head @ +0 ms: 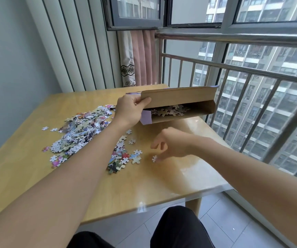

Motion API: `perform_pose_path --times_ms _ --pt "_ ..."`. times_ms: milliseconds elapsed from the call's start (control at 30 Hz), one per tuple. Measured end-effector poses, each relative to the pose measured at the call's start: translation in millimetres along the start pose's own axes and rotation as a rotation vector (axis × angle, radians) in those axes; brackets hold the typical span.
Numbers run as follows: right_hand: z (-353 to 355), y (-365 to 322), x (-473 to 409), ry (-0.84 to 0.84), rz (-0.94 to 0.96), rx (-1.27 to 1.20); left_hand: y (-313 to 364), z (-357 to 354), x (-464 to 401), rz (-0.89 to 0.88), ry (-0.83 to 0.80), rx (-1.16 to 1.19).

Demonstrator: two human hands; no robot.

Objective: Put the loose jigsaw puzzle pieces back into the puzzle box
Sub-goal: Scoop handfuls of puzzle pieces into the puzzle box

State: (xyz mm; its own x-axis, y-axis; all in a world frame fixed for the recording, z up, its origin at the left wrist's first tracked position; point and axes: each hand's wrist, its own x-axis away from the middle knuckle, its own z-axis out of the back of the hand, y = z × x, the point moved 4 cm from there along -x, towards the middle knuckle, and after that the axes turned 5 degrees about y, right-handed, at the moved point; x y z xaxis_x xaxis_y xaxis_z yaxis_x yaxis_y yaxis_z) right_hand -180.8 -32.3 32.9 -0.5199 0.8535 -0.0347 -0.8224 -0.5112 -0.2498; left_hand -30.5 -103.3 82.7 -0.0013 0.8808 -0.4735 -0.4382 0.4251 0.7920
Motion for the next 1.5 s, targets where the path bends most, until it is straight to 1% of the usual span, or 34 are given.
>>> perform_pose_path --times_ms 33,167,433,533,567,600,633,667,700,733,767,800,833,867,900,967,1000,1033,1067,1100,1133,1167,1233,1267,1300,1367,1500 --pt "-12.5 2.4 -1.0 -0.075 -0.033 -0.015 -3.1 -2.0 1.9 0.003 0.000 -0.011" --pt "-24.4 9.5 -8.2 -0.025 -0.034 -0.086 -8.5 -0.1 5.3 0.000 -0.004 -0.023" --pt "-26.9 10.1 -16.2 -0.141 -0.018 -0.115 -14.2 2.0 9.1 0.004 -0.035 -0.017" --pt "-24.0 10.8 -15.1 -0.143 -0.002 -0.141 -14.5 2.7 10.0 0.015 -0.036 -0.020" --pt "-20.9 12.0 -12.9 -0.115 -0.026 -0.217 -14.9 3.3 10.5 0.022 -0.034 -0.014" --pt "-14.5 15.4 -11.5 -0.042 -0.078 -0.355 -15.3 3.6 10.2 0.027 -0.033 -0.005" --pt "-5.4 21.7 -10.1 0.095 -0.161 -0.547 -16.2 4.1 10.1 0.032 -0.034 0.001" --pt "5.7 33.2 -7.9 0.284 -0.293 -0.785 -16.5 4.6 9.6 0.035 -0.037 0.007" --pt "14.8 47.3 -4.2 0.476 -0.467 -1.043 -16.5 4.9 9.4 0.037 -0.039 0.010" --pt "20.2 58.5 -0.8 0.615 -0.639 -1.291 -16.7 5.3 9.3 0.040 -0.039 0.010" --pt "23.6 65.7 0.4 0.684 -0.747 -1.487 -16.5 5.2 9.2 0.042 -0.041 0.009" --pt "26.1 71.2 -1.6 0.712 -0.776 -1.615 -15.6 5.1 9.0 0.044 -0.042 0.009" --pt "28.6 75.6 -3.9 0.715 -0.765 -1.656 -13.9 5.3 8.0 0.047 -0.041 0.011" --pt "30.4 79.1 -5.7 0.710 -0.731 -1.597 -12.0 6.8 6.3 0.052 -0.034 0.023" --pt "34.1 81.3 -3.9 0.712 -0.694 -1.408 -9.2 9.6 3.5 0.059 -0.022 0.051" --pt "50.5 83.4 1.1 0.710 -0.541 -0.725 -0.1 17.5 -6.9 0.070 0.014 0.115" --pt "58.6 81.0 2.6 0.679 -0.443 -0.445 4.8 21.4 -12.8 0.081 0.024 0.142" --pt "67.4 77.6 1.8 0.628 -0.365 -0.279 11.0 25.8 -19.9 0.089 0.027 0.160" --pt "73.2 76.4 1.4 0.577 -0.303 -0.183 15.8 29.1 -25.3 0.101 0.030 0.168" --pt "81.1 73.9 -0.1 0.560 -0.245 -0.084 21.7 33.3 -31.5 0.113 0.038 0.176" --pt "92.2 69.5 -2.9 0.595 -0.189 0.024 27.5 36.6 -39.1 0.124 0.044 0.193" --pt "104.1 64.9 -4.1 0.679 -0.128 0.115 31.8 38.5 -44.6 0.141 0.050 0.217" --pt "132.0 54.7 -4.1 0.892 -0.014 0.221 44.5 44.4 -57.8 0.141 0.073 0.282" --pt "146.7 49.5 -2.9 0.976 0.023 0.252 51.4 47.1 -64.0 0.127 0.083 0.307" --pt "158.8 45.1 -1.8 1.021 0.041 0.280 58.7 49.5 -69.2 0.108 0.090 0.314" --pt "173.7 35.9 -4.6 0.986 0.040 0.331 71.2 54.0 -76.0 0.076 0.103 0.309" --pt "175.6 30.9 -1.8 0.911 0.036 0.361 68.2 51.9 -74.2 0.096 0.123 0.284"
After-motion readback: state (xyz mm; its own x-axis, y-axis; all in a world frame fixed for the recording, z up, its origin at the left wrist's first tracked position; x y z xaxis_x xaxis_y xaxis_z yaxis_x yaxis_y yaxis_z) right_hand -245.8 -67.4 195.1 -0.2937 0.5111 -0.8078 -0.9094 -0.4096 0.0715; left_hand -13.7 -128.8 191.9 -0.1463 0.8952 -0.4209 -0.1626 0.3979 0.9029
